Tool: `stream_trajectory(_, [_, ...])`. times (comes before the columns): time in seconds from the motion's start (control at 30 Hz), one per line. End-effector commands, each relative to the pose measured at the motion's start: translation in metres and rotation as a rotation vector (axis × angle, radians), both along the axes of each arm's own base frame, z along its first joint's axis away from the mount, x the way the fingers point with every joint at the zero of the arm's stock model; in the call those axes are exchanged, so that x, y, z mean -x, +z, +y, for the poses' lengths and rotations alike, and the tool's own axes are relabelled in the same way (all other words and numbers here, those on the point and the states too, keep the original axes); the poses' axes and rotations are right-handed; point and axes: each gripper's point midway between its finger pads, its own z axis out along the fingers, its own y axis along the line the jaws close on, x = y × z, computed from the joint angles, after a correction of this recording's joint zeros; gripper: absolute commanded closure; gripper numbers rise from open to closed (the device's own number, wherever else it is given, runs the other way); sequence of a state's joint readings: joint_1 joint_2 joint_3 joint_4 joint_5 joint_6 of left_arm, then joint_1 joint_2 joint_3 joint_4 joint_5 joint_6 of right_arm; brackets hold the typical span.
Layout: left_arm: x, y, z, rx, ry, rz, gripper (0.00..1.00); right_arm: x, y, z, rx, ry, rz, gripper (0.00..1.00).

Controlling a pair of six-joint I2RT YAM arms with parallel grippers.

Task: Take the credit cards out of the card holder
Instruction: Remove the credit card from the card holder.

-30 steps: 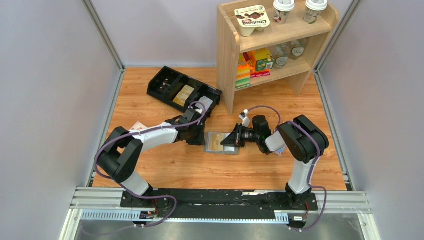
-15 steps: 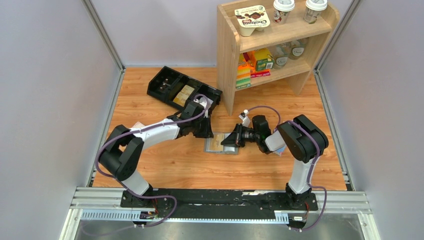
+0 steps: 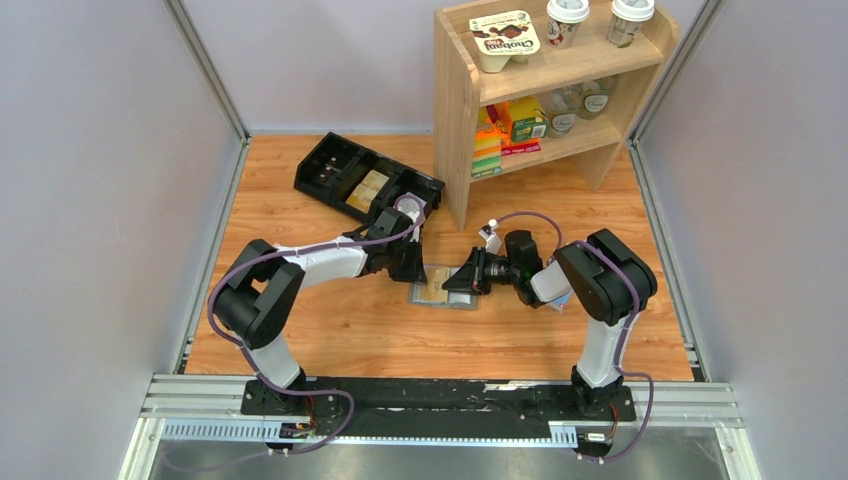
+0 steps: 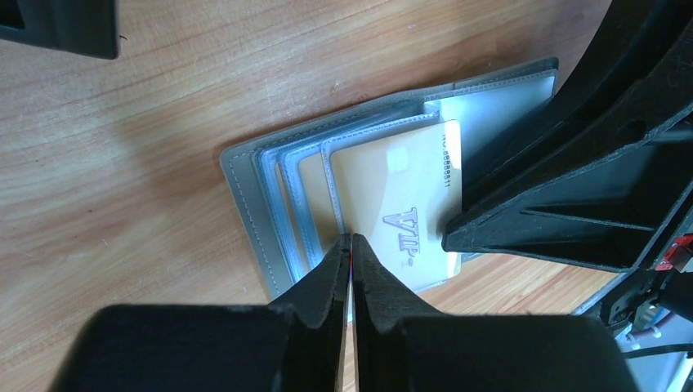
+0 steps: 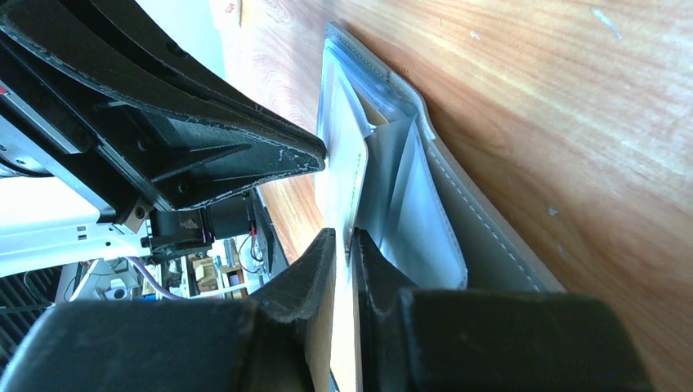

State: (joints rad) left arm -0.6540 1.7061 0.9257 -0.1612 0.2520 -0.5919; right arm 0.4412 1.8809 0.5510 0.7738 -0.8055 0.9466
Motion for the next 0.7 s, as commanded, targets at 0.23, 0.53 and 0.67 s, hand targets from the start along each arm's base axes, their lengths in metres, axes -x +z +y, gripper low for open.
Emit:
stream_trajectory(0.23, [0.011, -0.037, 0.026, -0.149, 0.019, 0.046, 0.92, -0.009, 0.014, -0.006, -0.062, -0.026, -0.046, 0.89])
stream_trajectory(0.53, [0.015, -0.045, 0.03, -0.168, 0.023, 0.063, 0.93, -0.008, 0.01, -0.014, -0.058, -0.043, -0.039, 1.0])
stream_trajectory(0.67, [0.015, -0.045, 0.031, -0.17, 0.022, 0.062, 0.93, -0.01, 0.004, -0.024, -0.025, -0.07, -0.025, 1.0])
